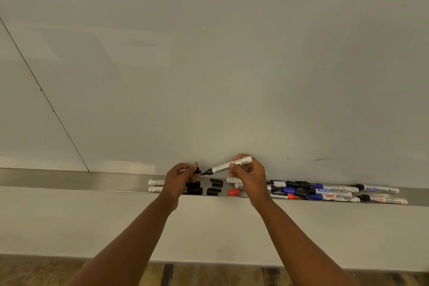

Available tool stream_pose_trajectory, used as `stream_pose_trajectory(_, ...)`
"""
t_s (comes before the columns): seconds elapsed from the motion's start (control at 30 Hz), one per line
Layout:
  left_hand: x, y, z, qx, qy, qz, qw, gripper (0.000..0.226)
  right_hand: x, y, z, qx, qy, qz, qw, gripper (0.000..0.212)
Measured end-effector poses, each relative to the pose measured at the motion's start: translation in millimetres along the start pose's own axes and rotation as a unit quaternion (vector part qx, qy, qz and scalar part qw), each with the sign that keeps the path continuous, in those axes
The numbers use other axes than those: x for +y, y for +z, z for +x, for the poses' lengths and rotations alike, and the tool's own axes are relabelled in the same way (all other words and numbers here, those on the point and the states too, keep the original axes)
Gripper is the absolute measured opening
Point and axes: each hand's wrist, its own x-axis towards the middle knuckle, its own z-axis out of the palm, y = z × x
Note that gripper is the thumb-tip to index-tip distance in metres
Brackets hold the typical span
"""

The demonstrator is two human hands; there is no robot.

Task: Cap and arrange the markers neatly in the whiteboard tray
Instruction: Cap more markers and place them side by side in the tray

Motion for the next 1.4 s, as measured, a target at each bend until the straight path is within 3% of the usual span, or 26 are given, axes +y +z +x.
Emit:
stream_pose_trajectory(0.3,2,3,1,0.006,-0.007,0.003,1.0,0.019,-3,-1,-2,0.015,-0.029,0.041,0.999,0.018)
stream_pose_trajectory(0.7,3,7,4,-0.044,0.0,0.018,0.999,0.032,1,-1,-6,-0.042,-0.024,0.012,0.999,0.015)
stream_pose_trajectory(1.2,0,12,9,-0.023,-0.027,-0.052,0.998,0.034,11,0,-5,-0.049,-0.034,-0.066,0.996,0.023)
stream_pose_trajectory(1.3,0,16,10,-0.019,-0.02,-0.03,0.999,0.032,13,1,-5,-0.047,-0.032,-0.072,0.996,0.023)
stream_pose_trajectory(1.4,-2,17,10,-0.01,-0.011,0.014,1.0,0.036,12,2,-5,-0.049,-0.092,-0.149,0.983,0.018)
